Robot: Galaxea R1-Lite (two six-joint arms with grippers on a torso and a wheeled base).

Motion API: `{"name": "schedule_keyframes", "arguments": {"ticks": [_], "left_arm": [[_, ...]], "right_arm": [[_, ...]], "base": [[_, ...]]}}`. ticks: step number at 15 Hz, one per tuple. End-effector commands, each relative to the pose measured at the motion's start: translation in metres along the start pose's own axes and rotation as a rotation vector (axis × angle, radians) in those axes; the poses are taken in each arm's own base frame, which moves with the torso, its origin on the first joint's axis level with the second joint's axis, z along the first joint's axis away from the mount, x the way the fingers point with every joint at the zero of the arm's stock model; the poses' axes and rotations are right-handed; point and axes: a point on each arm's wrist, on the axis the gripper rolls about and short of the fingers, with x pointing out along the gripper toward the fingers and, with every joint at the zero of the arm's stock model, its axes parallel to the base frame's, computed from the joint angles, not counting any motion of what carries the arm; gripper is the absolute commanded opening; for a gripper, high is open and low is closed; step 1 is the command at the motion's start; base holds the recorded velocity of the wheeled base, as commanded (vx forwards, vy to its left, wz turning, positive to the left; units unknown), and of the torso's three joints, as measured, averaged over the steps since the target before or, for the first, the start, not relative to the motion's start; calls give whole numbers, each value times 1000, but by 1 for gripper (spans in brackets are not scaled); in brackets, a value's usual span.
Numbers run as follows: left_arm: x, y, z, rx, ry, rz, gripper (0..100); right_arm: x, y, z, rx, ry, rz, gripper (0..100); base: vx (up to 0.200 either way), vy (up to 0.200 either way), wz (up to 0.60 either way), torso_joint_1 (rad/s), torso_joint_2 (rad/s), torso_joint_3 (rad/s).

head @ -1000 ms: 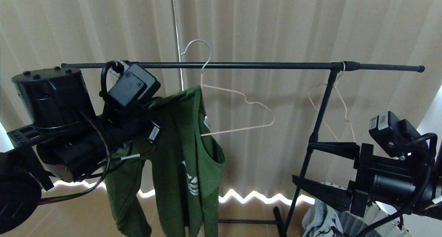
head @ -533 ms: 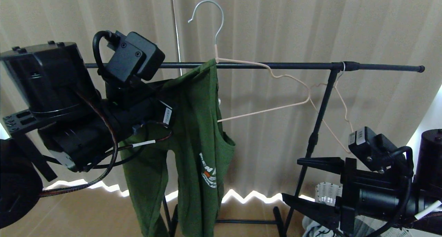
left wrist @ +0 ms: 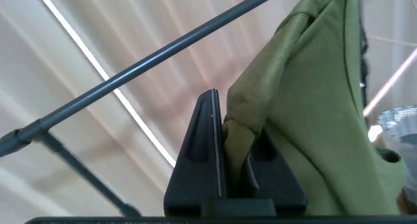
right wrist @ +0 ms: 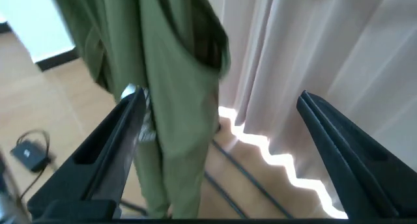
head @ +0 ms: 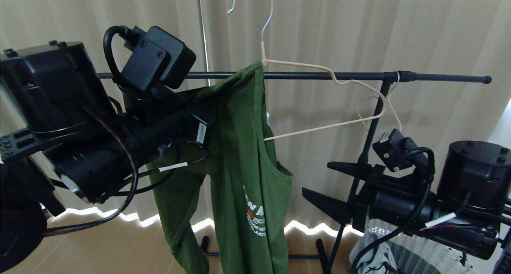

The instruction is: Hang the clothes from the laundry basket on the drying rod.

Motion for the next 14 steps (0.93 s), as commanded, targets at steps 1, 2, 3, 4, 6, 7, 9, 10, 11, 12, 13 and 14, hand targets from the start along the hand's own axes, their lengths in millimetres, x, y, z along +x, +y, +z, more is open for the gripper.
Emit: {"name": "schedule_keyframes", "arguments": {"ticks": [1,2,3,4,6,7,9,10,11,12,13,14], "left_arm": [[-2,-5,3,-1,-10,-17,0],[-2,-6,3,-2,-12,-21,0],[-2,-7,3,-2,-16,-31,0],[-2,-7,3,-2,-17,-37,0],[-3,-10,3,-3,-16,-46,0],[-3,-10,4,-3,-19,-48,0],[-4,-9,5,-4,-24,-46,0],[-6,-8,7,-9,-31,-46,0],[-8,-8,9,-21,-40,-47,0],[-10,-7,10,-26,-45,-45,0],[-10,-6,11,-29,-48,-44,0],[-10,-6,11,-29,-48,-44,0]], "right_arm": [[32,-4,-11,8,18,-19,100],[37,-6,-10,5,5,-31,100],[41,-7,-8,7,-1,-38,100],[43,-6,-6,13,-9,-36,100],[47,-7,-1,18,-27,-35,100],[49,-6,-3,19,-19,-31,100],[50,-3,-8,21,0,-26,100],[54,-3,-14,24,21,-23,100],[57,-3,-16,25,29,-27,100],[60,-4,-17,26,33,-27,100],[61,-4,-17,26,33,-27,100],[61,-4,-17,26,32,-28,100]], "base": [[0,0,0,0,0,0],[0,0,0,0,0,0],[0,0,0,0,0,0],[0,0,0,0,0,0],[0,0,0,0,0,0],[0,0,0,0,0,0],[0,0,0,0,0,0],[0,0,0,0,0,0],[0,0,0,0,0,0],[0,0,0,0,0,0],[0,0,0,0,0,0],[0,0,0,0,0,0]]}}
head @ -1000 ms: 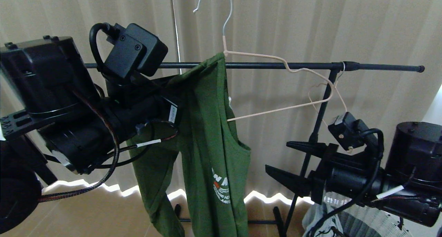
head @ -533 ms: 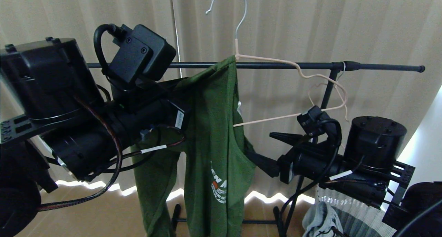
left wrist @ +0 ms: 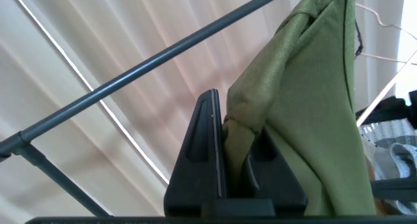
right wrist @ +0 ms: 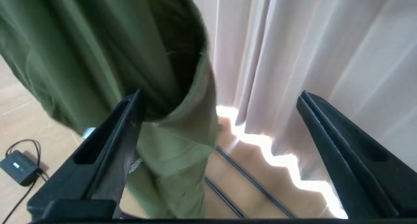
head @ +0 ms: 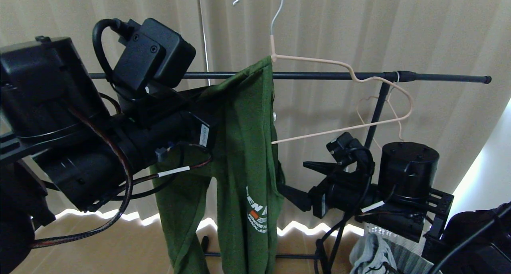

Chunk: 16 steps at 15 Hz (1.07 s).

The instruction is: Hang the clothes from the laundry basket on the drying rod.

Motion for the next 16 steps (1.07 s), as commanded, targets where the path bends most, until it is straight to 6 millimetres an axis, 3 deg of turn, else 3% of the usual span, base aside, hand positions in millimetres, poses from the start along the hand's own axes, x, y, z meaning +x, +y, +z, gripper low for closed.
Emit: {"name": "schedule_keyframes", "arguments": {"ticks": [1,6,9,11,14,16], "left_arm": [[-2,1,2,-2,-6,5,0],[-1,1,1,-2,-3,4,0],[1,0,1,-21,-3,-1,0],[-1,2,1,-24,-3,8,0],[1,12,-5,-12,22,51,0],[3,19,-12,-3,49,81,0]], "right_arm": [[1,-1,-2,1,8,-3,100],[-6,-9,4,23,-20,-70,100],[3,-2,-12,42,43,-52,100],[-4,-4,-22,43,83,-70,100],[-21,-23,-29,44,107,-146,100],[-39,-50,-18,22,60,-250,100]], "base": [[0,0,0,0,0,0],[0,0,0,0,0,0],[0,0,0,0,0,0],[0,0,0,0,0,0],[0,0,0,0,0,0],[0,0,0,0,0,0]]}}
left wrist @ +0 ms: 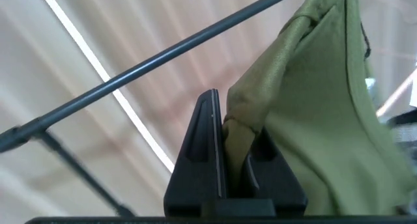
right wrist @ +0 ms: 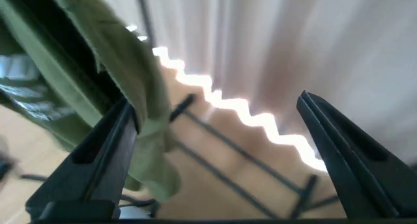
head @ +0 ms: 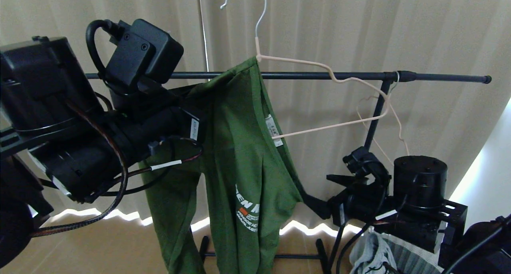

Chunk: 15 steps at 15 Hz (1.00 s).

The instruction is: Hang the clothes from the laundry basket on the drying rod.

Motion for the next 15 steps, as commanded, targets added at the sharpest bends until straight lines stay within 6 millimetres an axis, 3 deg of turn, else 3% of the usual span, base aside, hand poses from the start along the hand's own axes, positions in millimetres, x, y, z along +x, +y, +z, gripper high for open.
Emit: {"name": "schedule_keyframes", "arguments": {"ticks": [1,2,5,8,15], "left_arm": [[1,4,-6,4,23,18,0],[1,3,-10,7,45,29,0],[-2,5,-21,73,108,87,0],[-3,9,-28,98,140,107,0],[-19,4,-57,180,240,70,0]], "right_arm": [[-16,-29,12,1,-53,-104,100],[-22,-44,15,-6,-69,-161,100],[-30,-66,19,-30,-87,-243,100],[-32,-75,25,-26,-113,-274,100],[-31,-83,63,-52,-247,-294,100]], "base": [[0,0,0,0,0,0],[0,0,0,0,0,0],[0,0,0,0,0,0],[0,0,0,0,0,0],[0,0,0,0,0,0]]}}
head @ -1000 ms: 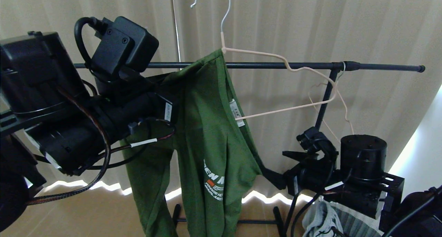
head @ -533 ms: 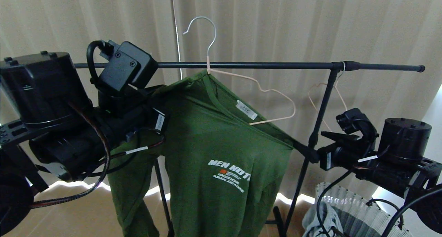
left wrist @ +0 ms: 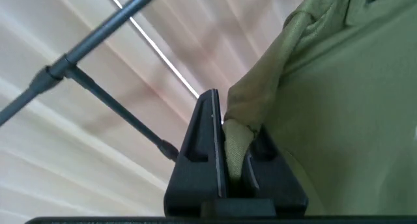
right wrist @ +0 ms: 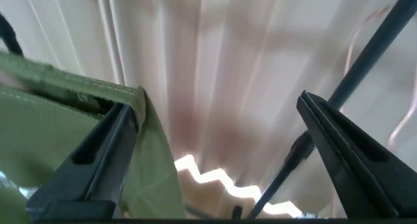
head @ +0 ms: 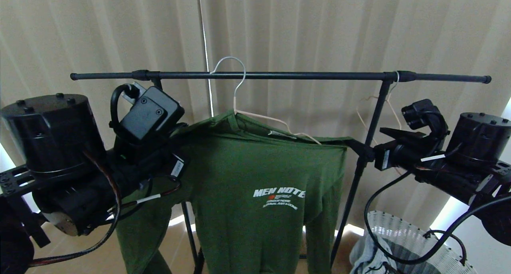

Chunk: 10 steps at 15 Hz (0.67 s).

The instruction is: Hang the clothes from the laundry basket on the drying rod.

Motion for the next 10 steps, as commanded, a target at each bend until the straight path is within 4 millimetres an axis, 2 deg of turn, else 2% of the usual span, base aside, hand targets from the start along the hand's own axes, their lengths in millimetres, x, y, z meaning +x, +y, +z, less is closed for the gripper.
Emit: {"name": "schedule_keyframes", "arguments": {"ticks": [1,2,5,6,7,10], "left_arm": [[-1,1,-12,27,43,4,0],[-1,1,-15,41,56,6,0],[1,2,-16,31,62,12,0],[1,2,-16,31,62,12,0],[2,1,-16,3,68,21,0],[3,-3,-12,-74,75,51,0]], "right_arm": [[-4,1,11,-5,-43,4,100],[-9,3,15,-7,-55,13,100],[-28,33,16,-19,-64,119,100],[-28,33,16,-19,-64,119,100],[-45,56,11,-29,-55,212,100],[-56,84,11,-46,-63,329,100]], "base": [[0,0,0,0,0,0],[0,0,0,0,0,0],[0,0,0,0,0,0],[0,0,0,0,0,0],[0,0,0,0,0,0],[0,0,0,0,0,0]]}}
